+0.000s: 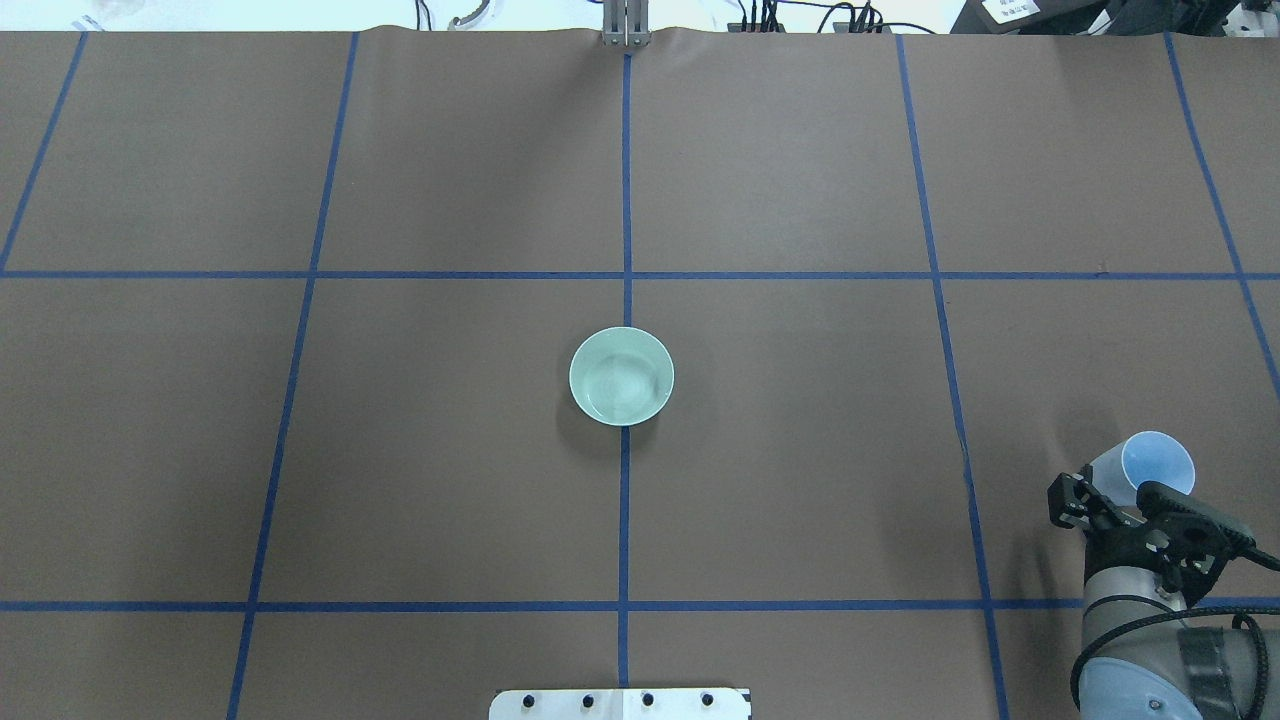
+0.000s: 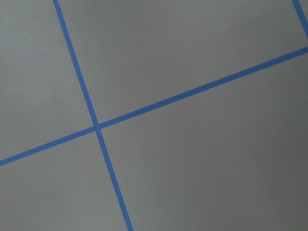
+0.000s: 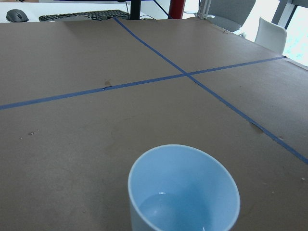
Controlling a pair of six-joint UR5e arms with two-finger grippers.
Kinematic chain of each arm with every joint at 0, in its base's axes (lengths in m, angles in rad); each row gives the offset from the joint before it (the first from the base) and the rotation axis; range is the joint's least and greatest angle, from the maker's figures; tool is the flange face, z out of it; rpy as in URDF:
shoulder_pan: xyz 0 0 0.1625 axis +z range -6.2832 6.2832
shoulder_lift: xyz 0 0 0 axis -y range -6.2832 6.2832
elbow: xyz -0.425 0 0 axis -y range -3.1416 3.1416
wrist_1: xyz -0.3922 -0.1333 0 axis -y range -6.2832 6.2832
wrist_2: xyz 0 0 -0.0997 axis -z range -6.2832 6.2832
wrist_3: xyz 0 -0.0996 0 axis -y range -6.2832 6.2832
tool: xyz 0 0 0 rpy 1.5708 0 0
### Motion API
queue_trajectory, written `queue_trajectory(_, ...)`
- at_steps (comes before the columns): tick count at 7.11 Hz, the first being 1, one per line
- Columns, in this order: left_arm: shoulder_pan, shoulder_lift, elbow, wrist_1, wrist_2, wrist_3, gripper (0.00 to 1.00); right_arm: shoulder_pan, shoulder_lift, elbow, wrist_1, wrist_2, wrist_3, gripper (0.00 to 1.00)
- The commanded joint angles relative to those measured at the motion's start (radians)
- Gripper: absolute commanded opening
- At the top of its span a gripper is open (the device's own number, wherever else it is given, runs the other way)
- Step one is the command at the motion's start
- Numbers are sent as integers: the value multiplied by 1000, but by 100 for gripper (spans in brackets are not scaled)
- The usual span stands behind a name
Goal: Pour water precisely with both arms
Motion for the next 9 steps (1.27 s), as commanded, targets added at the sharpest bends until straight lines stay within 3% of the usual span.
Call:
queue_trajectory(1,2,0,1,0,0,0,100,27,1,-25,0,0,-3,100)
queue_trajectory(6,0,0,1,0,0,0,100,98,70,-122,3,-2,-14,100)
queue_trajectory(7,2,0,3,0,0,0,100,110,70,-119,3,-2,-17,83)
queue_trajectory(8,2,0,1,0,0,0,100,132,69,-113,5,-2,-20,2)
queue_trajectory(9,0,0,3,0,0,-2,100,139,66,-113,5,-15,-18,0)
